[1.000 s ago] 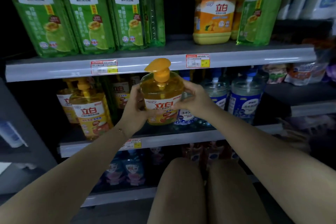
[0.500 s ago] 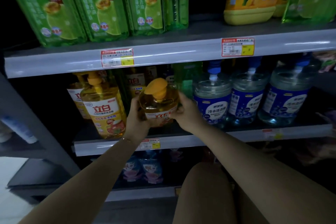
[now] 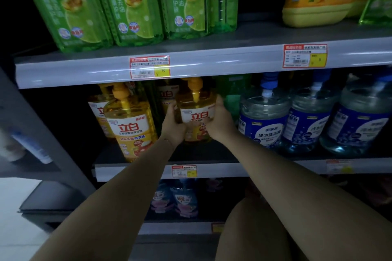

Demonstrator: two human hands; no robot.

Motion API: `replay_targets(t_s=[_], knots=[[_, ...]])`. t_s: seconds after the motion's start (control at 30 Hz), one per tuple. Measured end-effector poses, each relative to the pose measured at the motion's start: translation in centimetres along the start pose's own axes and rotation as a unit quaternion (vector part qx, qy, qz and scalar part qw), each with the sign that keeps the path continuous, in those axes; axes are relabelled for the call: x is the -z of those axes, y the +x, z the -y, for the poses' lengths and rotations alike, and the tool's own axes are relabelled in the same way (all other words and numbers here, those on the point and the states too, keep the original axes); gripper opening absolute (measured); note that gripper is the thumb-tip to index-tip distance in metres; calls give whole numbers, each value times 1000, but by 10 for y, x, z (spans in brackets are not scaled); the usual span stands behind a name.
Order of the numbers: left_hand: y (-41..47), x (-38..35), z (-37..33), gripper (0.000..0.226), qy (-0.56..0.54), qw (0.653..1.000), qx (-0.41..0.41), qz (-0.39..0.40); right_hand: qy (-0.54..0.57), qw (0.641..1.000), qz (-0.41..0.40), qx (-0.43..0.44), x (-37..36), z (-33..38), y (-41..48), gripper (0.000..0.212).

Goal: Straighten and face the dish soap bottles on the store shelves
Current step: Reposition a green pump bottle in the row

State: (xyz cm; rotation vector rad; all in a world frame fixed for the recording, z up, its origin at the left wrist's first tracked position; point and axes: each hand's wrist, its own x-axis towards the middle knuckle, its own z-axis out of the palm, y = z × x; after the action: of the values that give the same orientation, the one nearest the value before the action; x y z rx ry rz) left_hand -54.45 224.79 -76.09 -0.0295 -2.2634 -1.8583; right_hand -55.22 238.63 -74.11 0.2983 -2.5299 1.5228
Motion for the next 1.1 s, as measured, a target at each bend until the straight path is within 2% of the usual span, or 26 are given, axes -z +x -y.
replay_targets(t_s=[0.17,0.33,0.4,0.47,0.57,0.63,0.67,0.73,0.8,0.9,1.0,1.03,1.1], knots=[[4,-2,2,82,35,999,29,-2,-17,999,23,-32,-5,-3,12,57],[13,-7,-9,92,98,993,60,1,-33,986,135,-96,-2,-2,25,102],[12,-7,-11,94,131,989,73,2,-46,983,143,-107,-3,-2,24,108],[4,-2,-12,90,188,980,69,13,-41,988,112,-102,-3,1,18,93],[-14,13,-8,83,251,965,63,54,-38,991,66,-110,-2,10,2,40],[-29,32,-2,69,261,959,75,85,-63,988,90,-110,-5,17,-8,12],[-36,43,3,57,260,957,82,96,-81,986,111,-97,-7,21,-13,7],[-49,67,16,30,238,960,99,106,-103,983,139,-59,-16,29,-19,11],[-60,91,28,12,204,970,111,66,-98,983,152,-29,-30,38,-25,19],[-70,119,32,35,201,971,117,-51,-60,983,176,-11,-53,55,-28,48],[-73,129,26,90,217,962,103,-130,-10,980,197,-18,-81,68,-31,79],[-72,129,24,99,209,963,89,-143,-7,979,201,-14,-93,70,-32,85],[-67,125,25,105,222,962,62,-147,-10,981,191,-15,-116,71,-36,90]])
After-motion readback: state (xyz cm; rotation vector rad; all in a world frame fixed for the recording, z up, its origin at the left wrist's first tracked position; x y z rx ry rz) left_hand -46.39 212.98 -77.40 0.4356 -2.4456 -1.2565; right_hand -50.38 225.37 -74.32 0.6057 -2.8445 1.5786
